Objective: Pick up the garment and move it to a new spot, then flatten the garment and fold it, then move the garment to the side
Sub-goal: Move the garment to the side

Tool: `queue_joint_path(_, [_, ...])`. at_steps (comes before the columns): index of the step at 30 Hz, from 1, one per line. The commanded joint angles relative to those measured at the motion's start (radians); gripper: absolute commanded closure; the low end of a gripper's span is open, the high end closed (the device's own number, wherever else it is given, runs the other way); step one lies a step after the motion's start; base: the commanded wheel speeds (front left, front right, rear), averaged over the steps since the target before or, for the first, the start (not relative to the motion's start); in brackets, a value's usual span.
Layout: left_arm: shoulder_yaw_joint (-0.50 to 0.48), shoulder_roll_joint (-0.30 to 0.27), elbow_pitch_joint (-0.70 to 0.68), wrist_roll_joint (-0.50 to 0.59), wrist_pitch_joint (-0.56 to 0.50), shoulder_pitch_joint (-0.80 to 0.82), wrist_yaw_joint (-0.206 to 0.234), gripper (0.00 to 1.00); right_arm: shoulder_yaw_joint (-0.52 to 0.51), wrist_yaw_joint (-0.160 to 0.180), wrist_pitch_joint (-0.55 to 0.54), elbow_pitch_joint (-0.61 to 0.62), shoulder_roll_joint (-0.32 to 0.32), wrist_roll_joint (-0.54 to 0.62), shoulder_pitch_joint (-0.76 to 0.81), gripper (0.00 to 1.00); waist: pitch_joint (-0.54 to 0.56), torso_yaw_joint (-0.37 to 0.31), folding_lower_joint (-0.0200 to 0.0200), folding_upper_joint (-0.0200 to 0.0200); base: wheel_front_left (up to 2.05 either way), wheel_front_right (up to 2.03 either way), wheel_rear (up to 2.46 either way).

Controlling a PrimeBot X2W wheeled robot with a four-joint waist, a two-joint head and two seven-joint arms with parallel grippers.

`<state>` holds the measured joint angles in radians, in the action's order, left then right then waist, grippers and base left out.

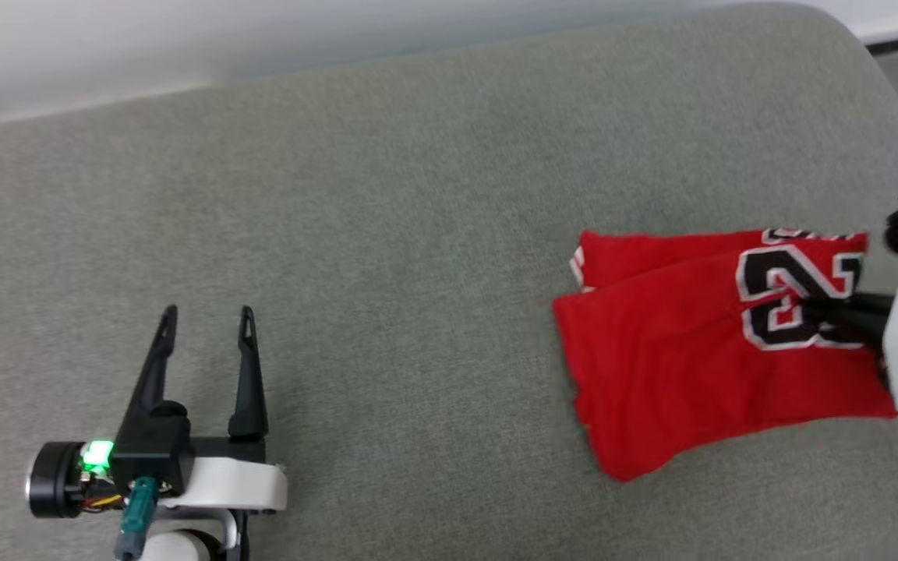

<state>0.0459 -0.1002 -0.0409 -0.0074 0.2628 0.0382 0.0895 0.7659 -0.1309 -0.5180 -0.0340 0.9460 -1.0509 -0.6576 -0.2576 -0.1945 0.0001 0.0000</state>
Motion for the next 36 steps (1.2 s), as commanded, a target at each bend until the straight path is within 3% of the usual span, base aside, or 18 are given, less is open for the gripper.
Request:
queue_joint_path(1, [-0.008,-0.014,-0.01,0.005,0.002,0.027,-0.002,0.0,-0.025,0.001,0.017,-0.045,0.02,0.03,-0.035,1.0,-0.074,-0.05,-0.0001,0.0,0.0,0.0,0.0])
queue_joint_path(7, [-0.002,-0.035,-0.037,0.018,0.002,0.06,-0.003,0.0,-0.088,0.001,0.044,-0.213,0.042,0.093,-0.088,1.0,-0.162,-0.049,-0.0001,0.0,0.0,0.0,0.0])
queue_joint_path(15, [-0.005,-0.061,-0.067,0.02,0.002,0.096,0.005,0.0,-0.17,0.001,0.095,-0.403,0.019,0.212,-0.165,1.0,-0.256,-0.043,-0.0001,0.0,0.0,0.0,0.0])
queue_joint_path(27, [0.005,-0.074,-0.09,0.014,0.002,0.126,0.023,0.0,-0.307,0.001,0.161,-0.655,-0.075,0.34,-0.247,1.0,-0.304,-0.026,-0.0001,0.0,0.0,0.0,0.0])
queue_joint_path(28, [0.007,-0.072,-0.087,0.014,0.002,0.122,0.023,0.0,-0.318,0.001,0.171,-0.672,-0.083,0.353,-0.249,0.6,-0.295,-0.024,-0.0001,0.0,0.0,0.0,0.0])
queue_joint_path(29, [0.01,-0.07,-0.082,0.012,0.003,0.119,0.025,0.0,-0.325,0.001,0.188,-0.684,-0.091,0.371,-0.251,0.0,-0.283,-0.022,-0.0001,0.0,0.0,0.0,0.0])
queue_joint_path(36, [0.018,-0.054,-0.059,-0.001,0.002,0.078,0.034,0.0,-0.351,0.001,0.296,-0.693,-0.11,0.477,-0.245,0.0,-0.167,-0.005,-0.0001,0.0,0.0,0.0,0.0])
